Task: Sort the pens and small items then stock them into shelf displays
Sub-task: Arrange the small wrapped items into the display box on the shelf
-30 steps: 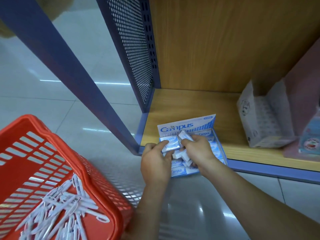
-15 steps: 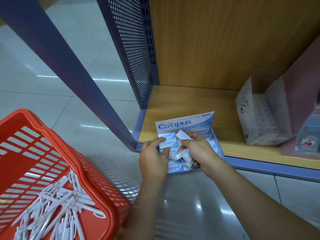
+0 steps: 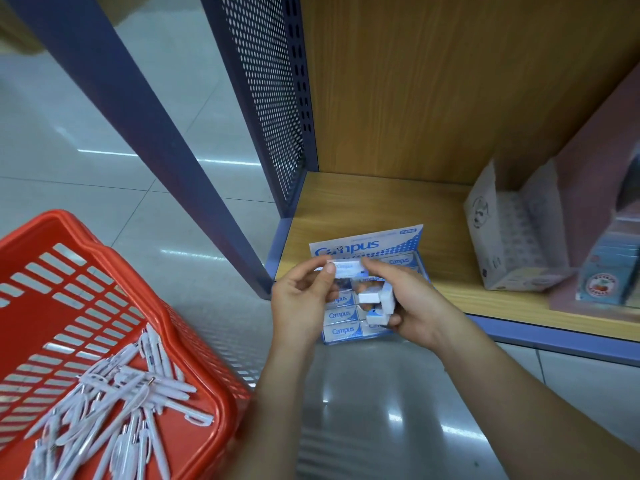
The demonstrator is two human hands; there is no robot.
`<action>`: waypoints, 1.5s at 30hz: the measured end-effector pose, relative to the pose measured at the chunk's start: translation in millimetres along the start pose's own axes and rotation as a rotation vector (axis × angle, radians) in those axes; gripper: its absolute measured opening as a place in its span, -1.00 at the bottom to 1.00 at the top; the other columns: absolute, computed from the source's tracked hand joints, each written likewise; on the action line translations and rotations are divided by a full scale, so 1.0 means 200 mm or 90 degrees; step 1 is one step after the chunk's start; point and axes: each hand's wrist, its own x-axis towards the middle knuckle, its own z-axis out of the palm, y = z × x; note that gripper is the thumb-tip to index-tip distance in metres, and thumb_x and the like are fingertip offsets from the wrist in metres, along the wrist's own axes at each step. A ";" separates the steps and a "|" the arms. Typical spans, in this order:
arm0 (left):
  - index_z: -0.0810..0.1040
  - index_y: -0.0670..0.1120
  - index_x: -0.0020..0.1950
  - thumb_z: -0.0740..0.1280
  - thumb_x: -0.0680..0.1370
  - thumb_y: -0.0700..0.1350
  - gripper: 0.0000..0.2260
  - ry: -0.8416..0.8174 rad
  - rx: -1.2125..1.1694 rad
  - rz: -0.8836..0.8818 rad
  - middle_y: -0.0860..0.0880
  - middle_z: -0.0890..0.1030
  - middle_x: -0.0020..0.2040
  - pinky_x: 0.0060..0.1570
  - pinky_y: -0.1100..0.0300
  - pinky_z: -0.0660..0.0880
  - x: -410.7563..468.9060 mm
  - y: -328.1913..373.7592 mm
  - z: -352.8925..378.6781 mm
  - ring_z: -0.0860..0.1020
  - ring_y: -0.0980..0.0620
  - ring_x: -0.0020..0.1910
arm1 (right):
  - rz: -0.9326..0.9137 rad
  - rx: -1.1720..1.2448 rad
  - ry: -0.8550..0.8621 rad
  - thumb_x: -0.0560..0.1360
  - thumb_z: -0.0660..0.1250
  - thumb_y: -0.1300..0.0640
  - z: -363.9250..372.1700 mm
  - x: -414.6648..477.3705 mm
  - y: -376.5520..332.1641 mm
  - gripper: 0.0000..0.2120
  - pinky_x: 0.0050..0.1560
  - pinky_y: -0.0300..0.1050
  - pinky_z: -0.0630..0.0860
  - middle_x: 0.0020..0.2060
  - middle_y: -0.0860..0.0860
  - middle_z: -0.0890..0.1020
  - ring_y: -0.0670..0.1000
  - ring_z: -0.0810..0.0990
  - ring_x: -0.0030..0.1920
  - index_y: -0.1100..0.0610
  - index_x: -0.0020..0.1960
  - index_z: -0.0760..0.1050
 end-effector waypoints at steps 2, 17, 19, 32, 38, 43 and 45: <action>0.65 -0.06 -0.07 0.38 0.49 -0.29 -0.85 -0.010 -0.042 0.008 -0.03 0.62 -0.34 -0.20 0.22 0.57 -0.01 -0.01 -0.01 0.55 0.04 -0.32 | 0.025 -0.014 0.033 0.47 0.35 -0.20 -0.02 0.00 0.00 -0.61 -0.57 -0.29 0.07 -0.28 0.05 0.62 -0.04 0.48 -0.48 0.13 0.01 0.63; 0.61 0.02 -0.06 0.48 0.43 -0.18 -0.84 0.047 0.246 0.017 0.06 0.66 -0.16 -0.03 0.14 0.56 0.01 -0.08 0.03 0.62 0.12 -0.20 | 0.023 -0.189 0.087 0.45 0.35 0.18 -0.03 0.00 0.04 -0.95 -0.53 -0.27 0.16 -0.30 0.09 0.56 0.01 0.49 -0.50 0.12 -0.15 0.60; 0.58 0.06 0.11 0.48 0.43 -0.12 -0.72 0.031 0.348 0.044 0.06 0.62 -0.05 0.01 0.16 0.53 0.04 -0.09 0.04 0.60 0.10 -0.16 | 0.032 -0.190 0.118 0.47 0.33 0.19 -0.04 0.00 0.05 -0.97 -0.55 -0.30 0.22 -0.29 0.08 0.58 0.02 0.56 -0.47 0.11 -0.10 0.54; 0.62 0.01 0.09 0.42 0.45 0.07 -0.74 -0.096 0.745 0.211 -0.01 0.56 0.06 -0.11 0.18 0.41 0.13 -0.12 0.23 0.53 -0.03 0.05 | -0.057 0.087 0.186 0.49 0.38 0.29 -0.13 0.00 0.02 -0.91 -0.60 -0.32 0.31 -0.30 0.11 0.57 -0.03 0.49 -0.53 0.21 -0.02 0.52; 0.57 0.06 -0.14 0.49 0.38 0.02 -0.85 -0.051 0.494 0.067 0.09 0.52 -0.38 -0.34 0.25 0.37 0.00 -0.08 0.17 0.49 0.16 -0.37 | -0.069 -0.004 0.135 0.49 0.42 0.17 -0.10 0.01 0.05 -0.86 -0.60 -0.32 0.30 -0.33 0.10 0.58 -0.07 0.47 -0.56 0.23 -0.02 0.57; 0.64 0.02 -0.13 0.48 0.42 -0.10 -0.92 -0.127 0.325 -0.020 0.08 0.64 -0.31 -0.14 0.16 0.52 -0.03 -0.07 0.08 0.56 0.13 -0.31 | -0.066 -0.031 0.115 0.46 0.45 0.19 -0.12 0.02 0.05 -0.83 -0.38 -0.15 0.46 -0.24 0.10 0.65 0.02 0.57 -0.36 0.20 0.03 0.60; 0.63 -0.01 -0.08 0.42 0.49 -0.11 -0.96 -0.084 0.221 -0.042 0.06 0.64 -0.27 -0.20 0.15 0.56 -0.03 -0.04 0.05 0.55 0.10 -0.31 | -0.069 -0.091 0.074 0.45 0.46 0.22 -0.12 0.01 0.04 -0.88 -0.25 -0.14 0.49 -0.24 0.07 0.66 0.00 0.58 -0.29 0.16 -0.02 0.60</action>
